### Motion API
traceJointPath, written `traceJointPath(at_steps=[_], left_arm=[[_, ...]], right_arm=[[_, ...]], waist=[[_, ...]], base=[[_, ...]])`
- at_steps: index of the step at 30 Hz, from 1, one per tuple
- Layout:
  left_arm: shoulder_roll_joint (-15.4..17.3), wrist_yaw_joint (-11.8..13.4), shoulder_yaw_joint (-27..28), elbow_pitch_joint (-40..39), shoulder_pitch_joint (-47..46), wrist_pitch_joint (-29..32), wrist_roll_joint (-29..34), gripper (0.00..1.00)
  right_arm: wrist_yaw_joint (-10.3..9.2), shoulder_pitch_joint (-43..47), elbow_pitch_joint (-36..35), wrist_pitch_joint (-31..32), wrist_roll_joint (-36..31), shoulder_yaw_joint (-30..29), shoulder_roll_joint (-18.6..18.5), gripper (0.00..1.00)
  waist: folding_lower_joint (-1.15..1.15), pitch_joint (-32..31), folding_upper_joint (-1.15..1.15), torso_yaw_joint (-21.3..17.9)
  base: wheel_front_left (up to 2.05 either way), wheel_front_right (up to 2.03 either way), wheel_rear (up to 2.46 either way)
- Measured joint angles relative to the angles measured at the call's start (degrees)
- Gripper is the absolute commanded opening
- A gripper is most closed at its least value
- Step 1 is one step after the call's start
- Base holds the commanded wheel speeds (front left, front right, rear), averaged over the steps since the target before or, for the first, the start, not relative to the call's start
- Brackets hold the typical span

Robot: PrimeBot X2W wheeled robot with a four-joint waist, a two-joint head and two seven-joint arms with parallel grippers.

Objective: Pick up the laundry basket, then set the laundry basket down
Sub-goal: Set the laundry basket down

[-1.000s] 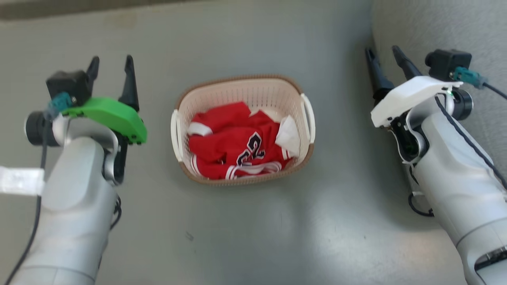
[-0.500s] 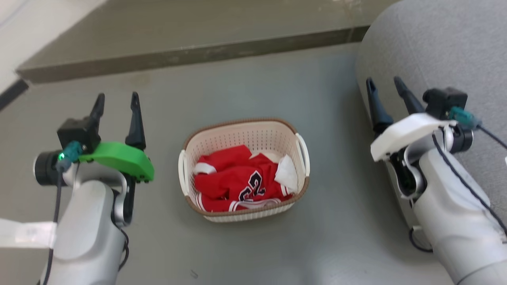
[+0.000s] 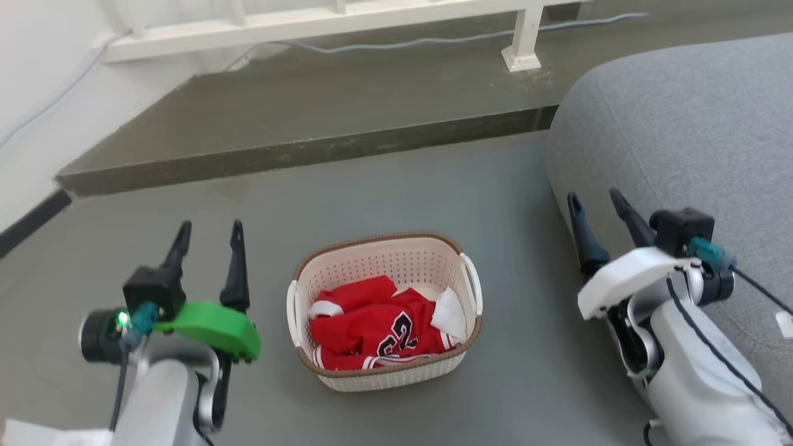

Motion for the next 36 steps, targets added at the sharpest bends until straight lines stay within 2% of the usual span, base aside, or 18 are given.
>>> traceJointPath(at_steps=[9, 14, 36], left_arm=[[-0.1, 1.0, -0.2, -3.3, 6.8, 0.0, 0.8, 1.00], [-0.2, 1.3, 0.0, -5.2, 9.7, 0.0, 1.5, 1.00], [-0.3, 2.1, 1.7, -10.1, 16.5, 0.0, 2.3, 1.00]], right_arm=[[-0.62, 5.8, -2.8, 0.0, -1.4, -0.8, 0.0, 1.00], [-1.81, 8.6, -4.0, 0.0, -1.9, -1.8, -0.5, 1.00], [-2.09, 12.7, -9.1, 0.0, -3.6, -2.4, -0.5, 1.00]], waist=[[0.00, -2.1, 0.00, 0.1], [0.00, -3.1, 0.00, 0.4], [0.00, -4.1, 0.00, 0.8]], base=[[0.00, 0.00, 0.00], [0.00, 0.00, 0.00], [0.00, 0.00, 0.00]])
